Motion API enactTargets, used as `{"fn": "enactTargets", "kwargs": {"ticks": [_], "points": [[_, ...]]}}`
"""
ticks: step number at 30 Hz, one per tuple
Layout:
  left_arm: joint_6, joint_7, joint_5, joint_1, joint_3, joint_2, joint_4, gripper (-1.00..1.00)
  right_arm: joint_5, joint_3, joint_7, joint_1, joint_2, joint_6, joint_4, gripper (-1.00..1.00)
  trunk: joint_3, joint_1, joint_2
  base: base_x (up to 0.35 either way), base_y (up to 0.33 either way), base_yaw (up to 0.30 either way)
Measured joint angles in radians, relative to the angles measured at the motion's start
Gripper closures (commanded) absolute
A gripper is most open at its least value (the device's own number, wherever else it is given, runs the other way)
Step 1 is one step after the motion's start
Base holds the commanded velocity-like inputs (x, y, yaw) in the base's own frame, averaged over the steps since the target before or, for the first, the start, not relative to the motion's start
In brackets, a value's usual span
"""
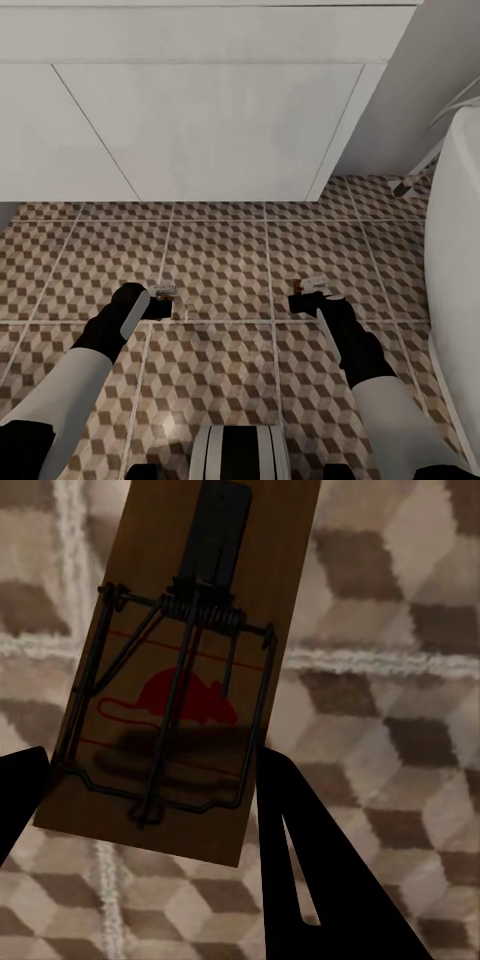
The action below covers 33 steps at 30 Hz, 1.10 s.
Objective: Take the four mousetraps from the cabinet in the bathroom and place them on the bathroom floor. Make sure all four end up on the same floor surface, and ensure that at least two of them are either under or directly next to the same bathroom sink.
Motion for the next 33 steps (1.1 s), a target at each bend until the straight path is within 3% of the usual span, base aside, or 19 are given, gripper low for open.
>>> {"fn": "enactTargets", "kwargs": {"ticks": [14, 25, 33], "points": [[0.000, 0.000, 0.000, 0.000, 0.000, 0.000, 0.000, 1.00, 0.000, 0.000, -0.001, 0.000, 0.000, 0.000, 0.000, 1.00, -0.019, 0.000, 0.000, 0.000, 0.000, 0.000], [0.000, 0.000, 0.000, 0.000, 0.000, 0.000, 0.000, 1.00, 0.001, 0.000, -0.001, 0.000, 0.000, 0.000, 0.000, 1.00, -0.077, 0.005, -0.003, 0.000, 0.000, 0.000], [0.000, 0.000, 0.000, 0.000, 0.000, 0.000, 0.000, 1.00, 0.001, 0.000, -0.001, 0.000, 0.000, 0.000, 0.000, 1.00, -0.089, 0.005, -0.003, 0.000, 0.000, 0.000]]}}
